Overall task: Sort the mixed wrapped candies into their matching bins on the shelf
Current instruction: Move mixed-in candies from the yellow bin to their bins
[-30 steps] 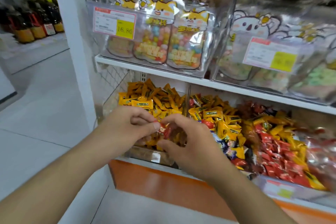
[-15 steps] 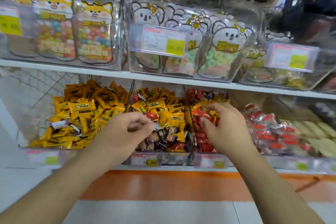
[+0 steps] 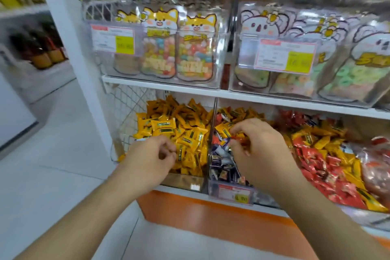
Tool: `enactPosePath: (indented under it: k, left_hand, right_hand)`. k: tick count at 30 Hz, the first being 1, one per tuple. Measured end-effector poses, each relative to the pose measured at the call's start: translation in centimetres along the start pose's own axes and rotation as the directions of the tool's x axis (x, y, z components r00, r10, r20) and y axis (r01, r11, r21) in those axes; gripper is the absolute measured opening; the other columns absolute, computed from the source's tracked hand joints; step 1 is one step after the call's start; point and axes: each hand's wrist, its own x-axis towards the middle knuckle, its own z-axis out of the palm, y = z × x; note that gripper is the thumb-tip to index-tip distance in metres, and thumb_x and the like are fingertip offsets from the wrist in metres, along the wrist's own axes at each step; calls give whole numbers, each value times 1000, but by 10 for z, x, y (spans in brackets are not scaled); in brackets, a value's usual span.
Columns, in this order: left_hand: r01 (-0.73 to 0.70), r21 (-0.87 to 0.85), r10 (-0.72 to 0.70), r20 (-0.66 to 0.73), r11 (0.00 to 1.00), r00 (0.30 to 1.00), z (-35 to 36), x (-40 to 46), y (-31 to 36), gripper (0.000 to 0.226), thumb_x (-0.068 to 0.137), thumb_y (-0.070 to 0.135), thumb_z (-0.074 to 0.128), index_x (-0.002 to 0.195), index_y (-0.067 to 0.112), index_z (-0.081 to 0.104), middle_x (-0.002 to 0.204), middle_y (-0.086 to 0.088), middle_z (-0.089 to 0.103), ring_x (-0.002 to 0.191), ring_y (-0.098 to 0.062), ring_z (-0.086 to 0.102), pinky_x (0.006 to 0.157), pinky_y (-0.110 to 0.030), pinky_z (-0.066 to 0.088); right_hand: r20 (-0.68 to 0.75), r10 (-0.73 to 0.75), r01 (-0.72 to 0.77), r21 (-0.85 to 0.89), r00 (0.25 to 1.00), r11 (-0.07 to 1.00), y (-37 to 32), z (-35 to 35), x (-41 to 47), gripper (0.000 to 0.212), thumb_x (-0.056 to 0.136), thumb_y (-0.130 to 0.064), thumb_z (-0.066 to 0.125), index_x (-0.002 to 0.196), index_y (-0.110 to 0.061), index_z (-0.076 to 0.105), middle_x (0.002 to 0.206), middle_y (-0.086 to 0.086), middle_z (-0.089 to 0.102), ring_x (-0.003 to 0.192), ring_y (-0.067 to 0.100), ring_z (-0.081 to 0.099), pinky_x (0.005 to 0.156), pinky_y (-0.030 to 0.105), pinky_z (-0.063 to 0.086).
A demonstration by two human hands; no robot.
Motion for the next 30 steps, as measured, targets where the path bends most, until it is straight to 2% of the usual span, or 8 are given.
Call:
enactPosePath:
  k: [8,12,17,20,23,26,28,30]
  left_hand:
    - [53,94,-42,-118,994,992,-45,-1,-63,28,92,14,71,101,39,68,93,22,69,85,9,62,75,-3,43]
    - [-11,155,26,-95,988,995,-39,6,-79,37,97,12,63,131,27,64,125,11,63,106,-8,60,92,-23,47]
    - [-33,162,40,-42,986,998,-25,19,-81,49,100,9,57,146,25,51,137,7,57,122,-15,55,98,-18,39]
    - [-23,172,24,-4,985,1000,-18,27,-83,43,100,14,54,141,26,50,131,1,61,113,-21,58,94,-31,48]
    - [31,222,-24,-35,975,999,-13,32,-83,33,98,20,60,130,27,58,114,-1,69,97,-22,64,79,-35,52]
    - [63,198,-41,-112,978,993,-11,32,-82,35,92,19,71,126,28,67,112,6,72,97,-16,65,75,-19,47]
    - [76,151,-53,-149,986,987,-10,32,-79,32,90,14,74,119,27,70,104,12,71,89,-7,62,66,-3,37]
    - [85,121,-63,-170,989,983,-10,30,-76,28,88,11,76,111,27,73,93,15,67,80,-1,57,61,1,36]
  right_hand:
    - [232,-177,167,64,957,984,-65,83,35,25,100,-25,59,125,-23,61,127,-6,60,124,16,50,97,37,51]
    - [312,-160,130,114,937,985,-83,115,50,31,101,-22,59,132,-23,61,129,-3,59,122,19,51,95,42,52]
    - [355,-75,7,189,932,982,-94,151,66,35,97,-25,67,129,-37,61,125,-10,63,113,16,58,88,34,52]
    - [393,-53,-28,198,918,980,-91,159,71,46,97,-24,69,140,-35,57,138,-10,59,124,15,54,94,27,45]
    - [399,-73,-14,210,914,978,-84,160,74,51,96,-20,69,143,-32,55,141,-6,57,129,16,52,106,34,47]
    - [389,-70,-13,206,919,978,-79,161,73,53,94,-15,71,141,-36,57,134,-8,60,123,13,54,102,36,51]
    - [381,-67,-23,225,922,974,-76,161,72,52,92,-11,72,136,-36,60,120,-11,64,106,8,56,90,31,52]
    - [385,-61,-37,242,921,970,-73,158,71,48,91,-8,71,131,-34,63,109,-13,63,89,1,52,81,26,50]
